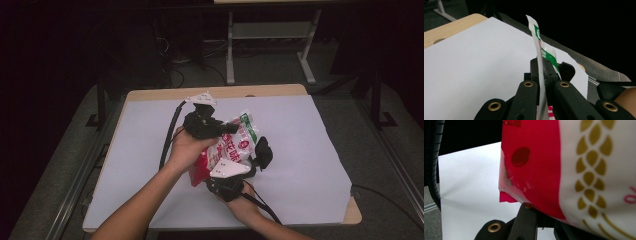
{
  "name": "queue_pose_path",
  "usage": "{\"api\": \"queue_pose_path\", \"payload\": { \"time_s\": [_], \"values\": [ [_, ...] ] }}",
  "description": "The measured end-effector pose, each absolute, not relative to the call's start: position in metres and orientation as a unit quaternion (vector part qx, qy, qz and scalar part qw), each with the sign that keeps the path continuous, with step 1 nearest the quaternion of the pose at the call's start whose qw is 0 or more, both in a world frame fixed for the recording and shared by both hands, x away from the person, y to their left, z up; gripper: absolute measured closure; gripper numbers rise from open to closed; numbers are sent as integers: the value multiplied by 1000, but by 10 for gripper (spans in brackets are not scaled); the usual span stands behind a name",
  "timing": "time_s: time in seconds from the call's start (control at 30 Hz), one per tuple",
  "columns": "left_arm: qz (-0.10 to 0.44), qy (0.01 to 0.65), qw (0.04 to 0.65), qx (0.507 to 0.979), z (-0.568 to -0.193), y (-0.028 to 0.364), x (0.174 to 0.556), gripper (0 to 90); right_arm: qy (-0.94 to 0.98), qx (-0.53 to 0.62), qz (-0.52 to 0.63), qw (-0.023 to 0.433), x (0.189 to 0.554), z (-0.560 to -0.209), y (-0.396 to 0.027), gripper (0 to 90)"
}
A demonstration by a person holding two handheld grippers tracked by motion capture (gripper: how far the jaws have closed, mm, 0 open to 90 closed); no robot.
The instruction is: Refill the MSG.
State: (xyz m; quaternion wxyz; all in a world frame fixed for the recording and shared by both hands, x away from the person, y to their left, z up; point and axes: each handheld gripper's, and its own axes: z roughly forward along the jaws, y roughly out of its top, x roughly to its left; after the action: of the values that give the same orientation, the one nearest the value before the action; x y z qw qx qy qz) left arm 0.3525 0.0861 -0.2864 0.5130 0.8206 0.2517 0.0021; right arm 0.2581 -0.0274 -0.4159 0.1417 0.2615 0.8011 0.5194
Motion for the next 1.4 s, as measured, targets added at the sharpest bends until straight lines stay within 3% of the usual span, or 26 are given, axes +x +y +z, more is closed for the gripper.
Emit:
{"api": "queue_pose_path", "payload": {
  "time_s": [1.4],
  "values": [
    [4,251,503,827,-287,81,353,900,799,262,522,141,259,-417,-28,900]
  ]
}}
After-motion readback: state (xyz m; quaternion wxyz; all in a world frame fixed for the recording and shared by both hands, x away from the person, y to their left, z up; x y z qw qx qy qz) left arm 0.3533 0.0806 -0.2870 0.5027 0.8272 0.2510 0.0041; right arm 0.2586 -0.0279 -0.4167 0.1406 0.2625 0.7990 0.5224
